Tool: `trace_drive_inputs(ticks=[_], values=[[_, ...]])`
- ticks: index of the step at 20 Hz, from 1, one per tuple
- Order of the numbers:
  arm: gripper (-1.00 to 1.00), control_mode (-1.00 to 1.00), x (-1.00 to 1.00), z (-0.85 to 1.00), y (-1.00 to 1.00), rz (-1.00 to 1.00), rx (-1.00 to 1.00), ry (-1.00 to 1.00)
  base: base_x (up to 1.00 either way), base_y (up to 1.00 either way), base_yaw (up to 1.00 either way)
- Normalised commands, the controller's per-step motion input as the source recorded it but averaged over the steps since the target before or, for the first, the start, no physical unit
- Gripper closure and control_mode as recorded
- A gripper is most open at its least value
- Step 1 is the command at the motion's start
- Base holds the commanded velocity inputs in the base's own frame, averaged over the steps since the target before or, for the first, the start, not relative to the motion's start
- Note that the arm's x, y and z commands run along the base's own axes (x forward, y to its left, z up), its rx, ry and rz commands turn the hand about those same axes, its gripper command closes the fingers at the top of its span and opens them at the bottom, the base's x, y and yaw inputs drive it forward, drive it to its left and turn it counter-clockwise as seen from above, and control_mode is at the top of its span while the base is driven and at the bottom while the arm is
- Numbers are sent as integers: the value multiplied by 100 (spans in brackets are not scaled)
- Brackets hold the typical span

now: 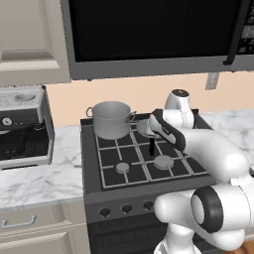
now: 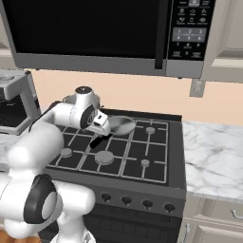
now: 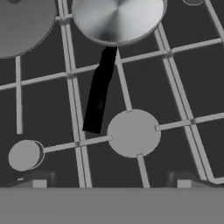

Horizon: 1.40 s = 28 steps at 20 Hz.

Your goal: Move the pot and pan from the stove into the sink.

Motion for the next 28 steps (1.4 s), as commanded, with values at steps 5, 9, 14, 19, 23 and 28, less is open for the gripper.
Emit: trace_drive_inputs(ticks=[5,9,14,19,23,28], values=[[-100,-100,22,-42,5,-7,2,0,0,0,0],[-100,-100,17,-28,13,-7,0,0,0,0,0],[-100,-100,7,-10,6,-3,0,0,0,0,0],[-100,-100,12,-22,0,0,-2,0,0,0,0],[-100,-100,18,-38,0,0,-1,0,0,0,0],[-100,-100,22,-31,1,0,0,0,0,0,0]])
